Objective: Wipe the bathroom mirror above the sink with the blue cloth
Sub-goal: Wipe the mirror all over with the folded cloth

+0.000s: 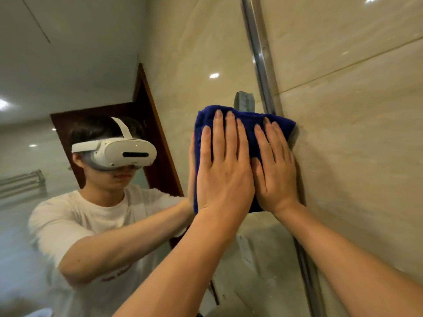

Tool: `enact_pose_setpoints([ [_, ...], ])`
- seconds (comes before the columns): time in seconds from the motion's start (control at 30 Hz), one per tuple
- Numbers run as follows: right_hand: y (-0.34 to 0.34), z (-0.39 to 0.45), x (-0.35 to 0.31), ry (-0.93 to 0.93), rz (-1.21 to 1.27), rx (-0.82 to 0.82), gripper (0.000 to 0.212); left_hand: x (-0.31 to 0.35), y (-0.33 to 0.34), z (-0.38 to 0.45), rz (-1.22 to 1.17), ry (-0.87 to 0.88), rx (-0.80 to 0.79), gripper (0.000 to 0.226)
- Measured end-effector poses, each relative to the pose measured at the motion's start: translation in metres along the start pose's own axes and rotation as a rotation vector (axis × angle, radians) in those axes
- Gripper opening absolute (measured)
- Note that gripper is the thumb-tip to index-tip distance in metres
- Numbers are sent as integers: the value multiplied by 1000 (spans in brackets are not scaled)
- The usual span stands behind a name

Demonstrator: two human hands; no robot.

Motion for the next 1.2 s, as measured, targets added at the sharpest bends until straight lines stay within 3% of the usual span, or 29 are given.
enact_pose_setpoints([
  [0.23,2,-4,10,37,-39,-39,55,8,8,-4,8,76,-18,61],
  [0.43,2,-51,-19,249,-67,-39,53,-12,4,-41,-201,43,-73,58],
  [0.5,2,-55,-27,246,-72,-28,53,-11,-2,-45,-159,91,-55,58],
  [0.63,4,-51,-16,217,-7,11,52,-8,10,-39,-106,19,-175,60],
  [0.77,7,-53,0,206,-5,12,52,7,8,-38,90,176,-122,57],
  [0.93,5,-59,-13,264,-56,-34,55,-4,-10,-44,43,207,-80,55],
  [1.0,5,-67,-30,299,-48,-35,54,-12,-16,-56,14,163,-78,55],
  [1.1,4,-78,-56,305,-19,-30,53,-31,-12,-76,-105,6,-224,55],
  [1.2,-1,-87,-96,271,17,-37,52,-63,-19,-108,-8,-31,-227,57],
])
Point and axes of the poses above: each hand's wrist, its own z-axis towards the middle knuckle, its own y-axis out of the palm, x = y × z, the point moved 9 cm from there along z, towards the middle knuckle, and after that the axes turned 7 degrees about -z, right-handed, at the moved point
